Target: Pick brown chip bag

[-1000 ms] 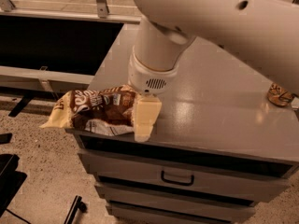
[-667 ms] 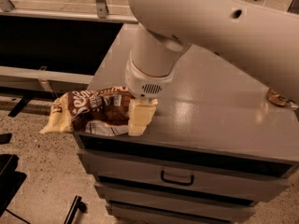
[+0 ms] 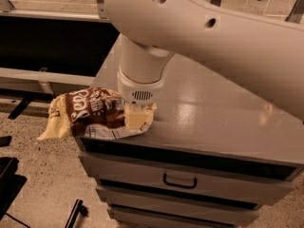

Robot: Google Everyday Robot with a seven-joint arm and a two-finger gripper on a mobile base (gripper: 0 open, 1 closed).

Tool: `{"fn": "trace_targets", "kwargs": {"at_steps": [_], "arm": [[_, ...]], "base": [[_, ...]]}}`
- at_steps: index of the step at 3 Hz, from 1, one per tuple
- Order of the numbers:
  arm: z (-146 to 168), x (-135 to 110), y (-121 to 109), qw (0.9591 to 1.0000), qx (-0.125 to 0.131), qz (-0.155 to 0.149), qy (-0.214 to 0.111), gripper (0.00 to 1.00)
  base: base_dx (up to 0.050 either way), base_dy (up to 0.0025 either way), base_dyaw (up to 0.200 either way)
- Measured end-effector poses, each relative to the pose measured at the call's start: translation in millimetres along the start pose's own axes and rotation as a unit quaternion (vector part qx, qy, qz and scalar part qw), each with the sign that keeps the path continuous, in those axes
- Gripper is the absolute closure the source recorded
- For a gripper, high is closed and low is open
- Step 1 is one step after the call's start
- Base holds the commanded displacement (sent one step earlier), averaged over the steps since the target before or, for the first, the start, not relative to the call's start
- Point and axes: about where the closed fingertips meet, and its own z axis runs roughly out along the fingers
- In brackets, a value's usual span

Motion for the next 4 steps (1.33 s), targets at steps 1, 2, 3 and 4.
{"fn": "trace_targets", "kwargs": {"at_steps": [1, 2, 3, 4], "arm": [[-1, 0, 0, 1.0, 0.0, 0.0, 0.0, 1.0], [-28, 28, -18, 0.9976, 0.011, 0.066, -0.016, 1.0], [-58, 62, -35, 0.99, 0.025, 0.129, -0.051, 1.0], [-75, 84, -44, 0.982, 0.032, 0.162, -0.092, 1.0]], "base": [[0.0, 0.0, 0.0], [0.0, 0.0, 0.0], [0.0, 0.0, 0.0], [0.0, 0.0, 0.0]]}}
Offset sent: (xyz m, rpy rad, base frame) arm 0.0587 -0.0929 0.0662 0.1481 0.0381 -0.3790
